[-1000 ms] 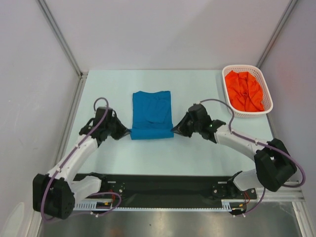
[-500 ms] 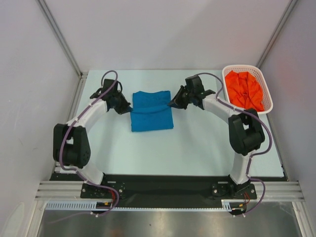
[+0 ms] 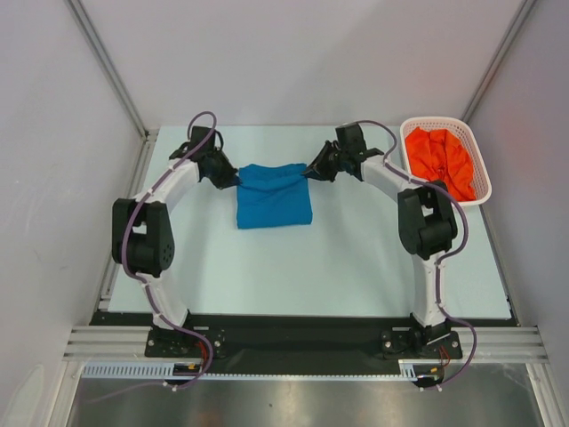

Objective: Fold and stack the t-shirts
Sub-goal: Fold the tshirt

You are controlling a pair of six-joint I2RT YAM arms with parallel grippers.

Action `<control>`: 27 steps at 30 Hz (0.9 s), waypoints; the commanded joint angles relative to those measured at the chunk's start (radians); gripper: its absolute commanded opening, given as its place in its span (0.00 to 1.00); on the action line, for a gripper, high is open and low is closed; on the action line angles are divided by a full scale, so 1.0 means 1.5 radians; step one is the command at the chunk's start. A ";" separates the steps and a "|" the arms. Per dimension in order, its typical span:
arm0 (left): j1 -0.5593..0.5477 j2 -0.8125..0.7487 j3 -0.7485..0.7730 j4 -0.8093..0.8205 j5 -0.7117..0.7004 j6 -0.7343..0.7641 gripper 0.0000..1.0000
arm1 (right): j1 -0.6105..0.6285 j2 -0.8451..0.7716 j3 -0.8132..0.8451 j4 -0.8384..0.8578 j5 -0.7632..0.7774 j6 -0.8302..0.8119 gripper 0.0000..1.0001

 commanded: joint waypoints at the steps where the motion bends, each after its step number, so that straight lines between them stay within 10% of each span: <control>1: 0.014 0.014 0.040 0.021 0.016 -0.001 0.00 | -0.008 0.019 0.049 0.022 -0.022 -0.004 0.00; 27: 0.041 0.175 0.141 0.058 0.054 -0.049 0.00 | -0.038 0.194 0.172 0.052 -0.079 0.033 0.00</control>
